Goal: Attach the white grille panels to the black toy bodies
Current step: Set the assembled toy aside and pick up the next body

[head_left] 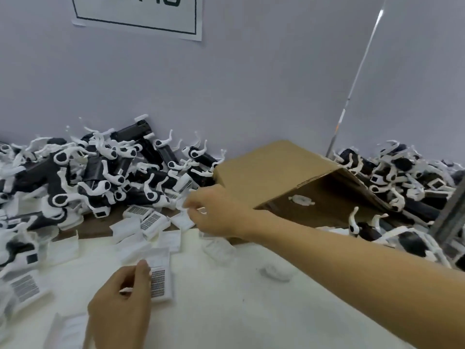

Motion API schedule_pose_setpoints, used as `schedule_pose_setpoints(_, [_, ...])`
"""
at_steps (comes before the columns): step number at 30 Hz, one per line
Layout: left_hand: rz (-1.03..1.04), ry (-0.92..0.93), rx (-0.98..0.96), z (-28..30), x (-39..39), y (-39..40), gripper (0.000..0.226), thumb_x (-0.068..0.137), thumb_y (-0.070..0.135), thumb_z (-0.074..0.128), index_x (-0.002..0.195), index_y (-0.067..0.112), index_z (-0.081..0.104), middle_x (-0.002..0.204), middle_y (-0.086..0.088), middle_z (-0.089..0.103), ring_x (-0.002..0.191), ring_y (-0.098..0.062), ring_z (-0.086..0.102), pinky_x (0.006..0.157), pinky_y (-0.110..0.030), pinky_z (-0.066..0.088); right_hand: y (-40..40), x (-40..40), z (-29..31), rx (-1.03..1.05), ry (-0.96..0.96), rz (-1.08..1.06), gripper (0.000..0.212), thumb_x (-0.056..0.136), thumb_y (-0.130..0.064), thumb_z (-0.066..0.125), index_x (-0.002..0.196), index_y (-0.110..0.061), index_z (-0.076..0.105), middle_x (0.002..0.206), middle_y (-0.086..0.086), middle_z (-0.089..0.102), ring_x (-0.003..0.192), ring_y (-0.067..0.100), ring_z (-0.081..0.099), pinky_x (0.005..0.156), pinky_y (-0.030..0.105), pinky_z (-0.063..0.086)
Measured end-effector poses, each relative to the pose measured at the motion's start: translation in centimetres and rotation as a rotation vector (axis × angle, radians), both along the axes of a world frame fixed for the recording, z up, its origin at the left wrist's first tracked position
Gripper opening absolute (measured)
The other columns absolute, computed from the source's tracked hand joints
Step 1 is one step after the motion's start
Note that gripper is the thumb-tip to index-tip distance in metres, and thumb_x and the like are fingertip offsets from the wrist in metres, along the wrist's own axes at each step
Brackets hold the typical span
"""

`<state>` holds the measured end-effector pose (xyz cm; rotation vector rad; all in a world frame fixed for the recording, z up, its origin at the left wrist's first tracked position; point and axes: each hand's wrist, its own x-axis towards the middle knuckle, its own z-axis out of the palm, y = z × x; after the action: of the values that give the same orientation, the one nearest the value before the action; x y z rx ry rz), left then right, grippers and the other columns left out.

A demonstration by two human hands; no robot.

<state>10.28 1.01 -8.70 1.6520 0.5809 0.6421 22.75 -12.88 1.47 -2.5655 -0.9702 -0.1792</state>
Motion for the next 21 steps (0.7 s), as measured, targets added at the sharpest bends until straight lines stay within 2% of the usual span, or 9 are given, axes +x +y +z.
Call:
schedule_pose_setpoints(3, [0.004, -0.033, -0.02, -0.2, 0.1, 0.3, 0.029, 0.096, 0.026, 0.065, 0.069, 0.016, 0.07, 0.073, -0.001, 0.072, 0.076, -0.017, 0.065, 0.064, -0.024, 0.041, 3.8, 2.9, -1.9, 0.089, 0.116, -0.142, 0.042, 0.093, -0.003, 0.052, 0.134, -0.002, 0.056, 0.139, 0.018, 0.051, 0.13, 0.033, 0.047, 0.106, 0.04, 0.042])
schedule_pose_setpoints(5, [0.01, -0.039, 0.002, -0.4, 0.2, 0.4, 0.031, 0.096, 0.027, 0.064, 0.067, 0.017, 0.069, 0.065, 0.004, 0.069, 0.068, -0.008, 0.063, 0.06, -0.026, 0.039, 5.1, 5.1, -2.9, 0.101, 0.107, -0.242, 0.053, 0.092, -0.004, 0.054, 0.143, -0.002, 0.042, 0.149, 0.021, 0.035, 0.139, 0.038, 0.033, 0.114, 0.039, 0.031])
schedule_pose_setpoints(8, [0.014, -0.024, 0.024, -0.7, 0.3, 0.5, 0.033, 0.096, 0.032, 0.062, 0.067, 0.019, 0.069, 0.069, 0.013, 0.069, 0.064, 0.0, 0.06, 0.055, -0.024, 0.036, 5.2, 9.4, -3.6, -0.002, 0.049, -0.372, 0.078, 0.098, -0.019, 0.059, 0.159, -0.007, 0.012, 0.168, 0.015, 0.003, 0.155, 0.033, 0.002, 0.124, 0.046, 0.012])
schedule_pose_setpoints(9, [0.009, -0.018, 0.045, -0.8, 0.3, 0.6, 0.033, 0.096, 0.032, 0.062, 0.068, 0.019, 0.069, 0.069, 0.014, 0.069, 0.066, 0.0, 0.061, 0.054, -0.02, 0.038, 4.9, 10.7, -3.6, -0.059, 0.07, -0.409, 0.082, 0.1, -0.027, 0.058, 0.16, -0.008, 0.006, 0.169, 0.012, 0.0, 0.156, 0.032, 0.001, 0.123, 0.048, 0.011])
schedule_pose_setpoints(11, [-0.001, -0.029, 0.078, -1.1, 0.5, 0.8, 0.033, 0.097, 0.029, 0.062, 0.066, 0.018, 0.068, 0.068, 0.011, 0.069, 0.067, -0.002, 0.061, 0.054, -0.011, 0.039, 4.2, 12.6, -3.8, -0.154, 0.058, -0.468, 0.076, 0.099, -0.034, 0.057, 0.158, -0.008, 0.016, 0.165, 0.013, 0.018, 0.15, 0.037, 0.02, 0.117, 0.052, 0.024])
schedule_pose_setpoints(13, [0.005, -0.043, 0.08, -1.2, 0.5, 1.0, 0.034, 0.096, 0.029, 0.063, 0.065, 0.016, 0.067, 0.066, 0.008, 0.068, 0.065, -0.004, 0.061, 0.055, -0.01, 0.039, 3.9, 13.0, -4.5, -0.235, -0.136, -0.436, 0.048, 0.095, -0.023, 0.057, 0.139, -0.007, 0.045, 0.145, 0.015, 0.042, 0.128, 0.04, 0.045, 0.096, 0.048, 0.041])
schedule_pose_setpoints(16, [0.005, -0.048, 0.063, -1.3, 0.3, 1.0, 0.033, 0.095, 0.032, 0.064, 0.065, 0.018, 0.068, 0.067, 0.008, 0.069, 0.065, -0.004, 0.062, 0.056, -0.016, 0.038, 4.0, 12.4, -4.7, -0.241, -0.242, -0.315, 0.008, 0.092, -0.005, 0.053, 0.093, -0.006, 0.061, 0.121, 0.014, 0.054, 0.1, 0.034, 0.058, 0.072, 0.035, 0.036])
schedule_pose_setpoints(18, [0.005, -0.056, 0.06, -1.2, 0.2, 0.9, 0.03, 0.094, 0.034, 0.065, 0.067, 0.02, 0.07, 0.069, 0.011, 0.07, 0.067, -0.002, 0.063, 0.058, -0.017, 0.039, 3.6, 11.2, -4.0, -0.118, -0.173, -0.328, 0.014, 0.091, -0.004, 0.053, 0.077, -0.004, 0.058, 0.104, 0.013, 0.057, 0.082, 0.027, 0.054, 0.065, 0.031, 0.036])
schedule_pose_setpoints(21, [-0.007, -0.12, 0.01, -0.7, 0.0, 0.8, 0.032, 0.092, 0.045, 0.065, 0.07, 0.022, 0.071, 0.072, 0.011, 0.071, 0.069, -0.002, 0.064, 0.057, -0.014, 0.042, 2.3, 7.8, -1.9, 0.244, -0.216, -0.346, 0.018, 0.088, -0.012, 0.062, 0.082, 0.002, 0.072, 0.084, 0.013, 0.061, 0.075, 0.029, 0.055, 0.063, 0.035, 0.037])
